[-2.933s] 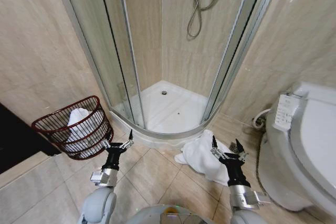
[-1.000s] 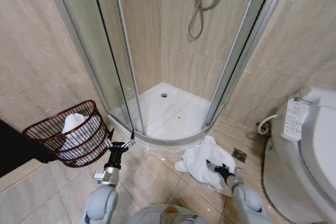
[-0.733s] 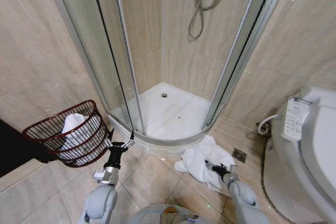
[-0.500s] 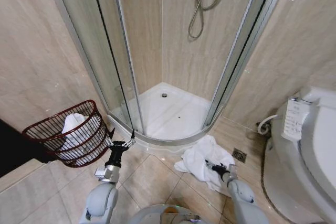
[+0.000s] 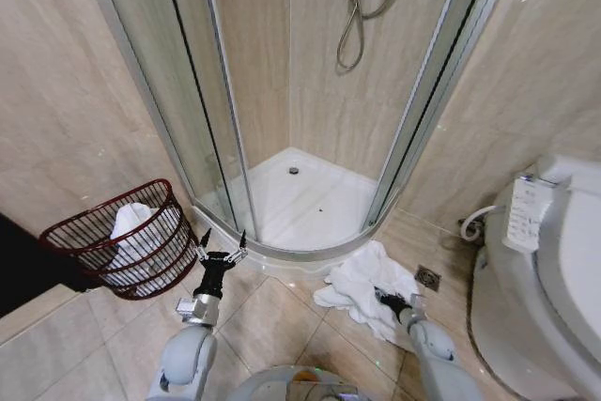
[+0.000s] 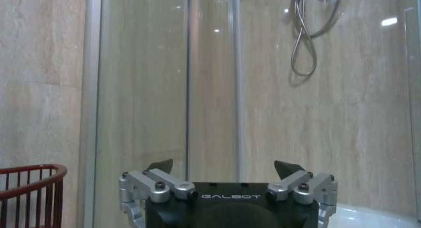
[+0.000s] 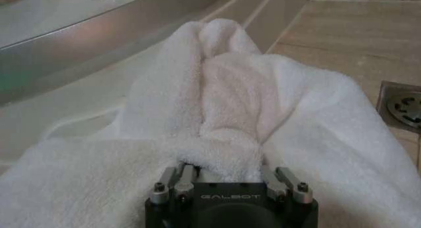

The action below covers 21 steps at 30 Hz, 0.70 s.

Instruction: Discard the used towel into the hamper.

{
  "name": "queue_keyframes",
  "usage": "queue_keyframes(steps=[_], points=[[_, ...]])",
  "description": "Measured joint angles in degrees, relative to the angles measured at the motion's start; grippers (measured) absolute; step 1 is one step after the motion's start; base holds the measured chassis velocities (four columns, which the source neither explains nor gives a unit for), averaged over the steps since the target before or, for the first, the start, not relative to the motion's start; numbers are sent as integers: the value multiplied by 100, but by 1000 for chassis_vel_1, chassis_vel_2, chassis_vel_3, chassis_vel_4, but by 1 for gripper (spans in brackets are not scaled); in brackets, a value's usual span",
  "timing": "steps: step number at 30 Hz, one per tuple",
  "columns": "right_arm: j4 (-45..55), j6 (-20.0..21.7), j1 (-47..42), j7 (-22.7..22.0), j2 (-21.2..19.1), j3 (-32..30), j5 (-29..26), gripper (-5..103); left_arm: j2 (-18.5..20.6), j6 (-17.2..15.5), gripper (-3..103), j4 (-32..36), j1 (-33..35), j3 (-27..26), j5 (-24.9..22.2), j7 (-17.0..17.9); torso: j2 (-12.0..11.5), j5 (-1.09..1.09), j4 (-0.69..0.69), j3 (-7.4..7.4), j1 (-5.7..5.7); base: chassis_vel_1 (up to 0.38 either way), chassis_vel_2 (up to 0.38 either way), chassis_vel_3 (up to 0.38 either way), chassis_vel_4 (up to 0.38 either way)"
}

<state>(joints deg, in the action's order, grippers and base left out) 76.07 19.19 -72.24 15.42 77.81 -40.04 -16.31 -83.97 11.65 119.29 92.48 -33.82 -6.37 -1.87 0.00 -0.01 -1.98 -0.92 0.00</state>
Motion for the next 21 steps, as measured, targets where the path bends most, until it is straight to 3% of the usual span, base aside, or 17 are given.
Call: queue_keyframes(steps=[7,11,17,21], points=[[-4,-95,-42,57,0,-14,-10,19,-40,-3,100,12,3,29,52,-5,0,1,0,0,0,0,0,0,0],[-6,-251,-75,84,9,-30,47,14,-46,-3,100,40,28,39,65,-48,0,2,-1,0,0,0,0,0,0],[220,-679,-212,-38,60,-47,166,14,-43,-2,100,86,57,49,68,-54,-2,5,0,-1,0,0,0,0,0],[992,-1127,-488,-336,239,-254,41,14,-56,39,100,119,87,63,68,-57,-2,4,-1,-1,0,0,0,0,0]])
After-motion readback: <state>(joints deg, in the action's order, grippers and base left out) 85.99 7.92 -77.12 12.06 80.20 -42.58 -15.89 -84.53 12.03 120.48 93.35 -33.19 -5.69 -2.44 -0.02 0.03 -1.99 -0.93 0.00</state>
